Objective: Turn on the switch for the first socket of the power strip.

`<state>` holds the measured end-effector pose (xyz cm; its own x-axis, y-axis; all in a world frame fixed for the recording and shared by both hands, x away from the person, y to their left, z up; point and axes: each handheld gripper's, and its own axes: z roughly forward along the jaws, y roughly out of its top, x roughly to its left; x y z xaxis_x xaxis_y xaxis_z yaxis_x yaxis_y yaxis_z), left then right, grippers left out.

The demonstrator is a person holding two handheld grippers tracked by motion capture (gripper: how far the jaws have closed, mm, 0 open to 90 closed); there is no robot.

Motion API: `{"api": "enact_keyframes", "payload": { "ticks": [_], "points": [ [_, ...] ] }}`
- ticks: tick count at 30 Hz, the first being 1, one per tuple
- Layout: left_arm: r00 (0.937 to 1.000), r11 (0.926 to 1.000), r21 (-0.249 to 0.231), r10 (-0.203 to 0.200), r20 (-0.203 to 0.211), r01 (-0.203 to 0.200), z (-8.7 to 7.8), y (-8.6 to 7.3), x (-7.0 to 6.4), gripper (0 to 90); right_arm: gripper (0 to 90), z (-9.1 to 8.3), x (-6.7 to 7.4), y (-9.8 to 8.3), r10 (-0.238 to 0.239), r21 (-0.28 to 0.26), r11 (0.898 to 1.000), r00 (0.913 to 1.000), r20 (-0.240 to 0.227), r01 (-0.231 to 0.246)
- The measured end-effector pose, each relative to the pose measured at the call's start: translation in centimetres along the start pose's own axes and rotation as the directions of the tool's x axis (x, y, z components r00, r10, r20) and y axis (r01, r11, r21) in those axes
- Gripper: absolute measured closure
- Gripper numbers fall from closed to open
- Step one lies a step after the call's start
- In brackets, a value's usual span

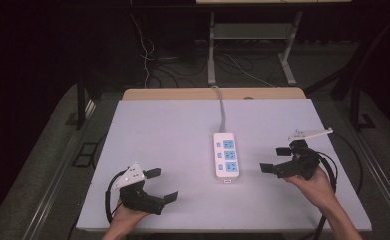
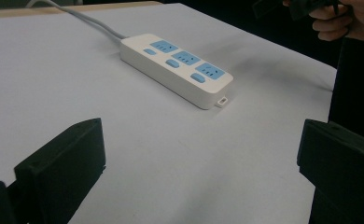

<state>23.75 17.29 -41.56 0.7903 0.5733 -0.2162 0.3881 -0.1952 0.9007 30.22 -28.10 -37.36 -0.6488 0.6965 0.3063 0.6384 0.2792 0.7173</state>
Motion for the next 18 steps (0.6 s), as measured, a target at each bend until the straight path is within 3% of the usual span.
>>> {"api": "enact_keyframes", "payload": {
  "ticks": [6,18],
  "points": [
    [1.0,1.0,0.003,-0.001,0.002,0.001,0.0,0.0,0.0,0.0,0.2,-0.1,0.4,-2.4,0.009,-0.027,1.0,1.0,-0.003,-0.009],
    [1.0,0.9999,0.01,-0.003,-0.003,0.003,0.0,-0.1,0.1,0.0,0.3,-0.4,0.5,-5.5,0.021,-0.055,0.998,0.9998,0.001,-0.021]
  ]
}}
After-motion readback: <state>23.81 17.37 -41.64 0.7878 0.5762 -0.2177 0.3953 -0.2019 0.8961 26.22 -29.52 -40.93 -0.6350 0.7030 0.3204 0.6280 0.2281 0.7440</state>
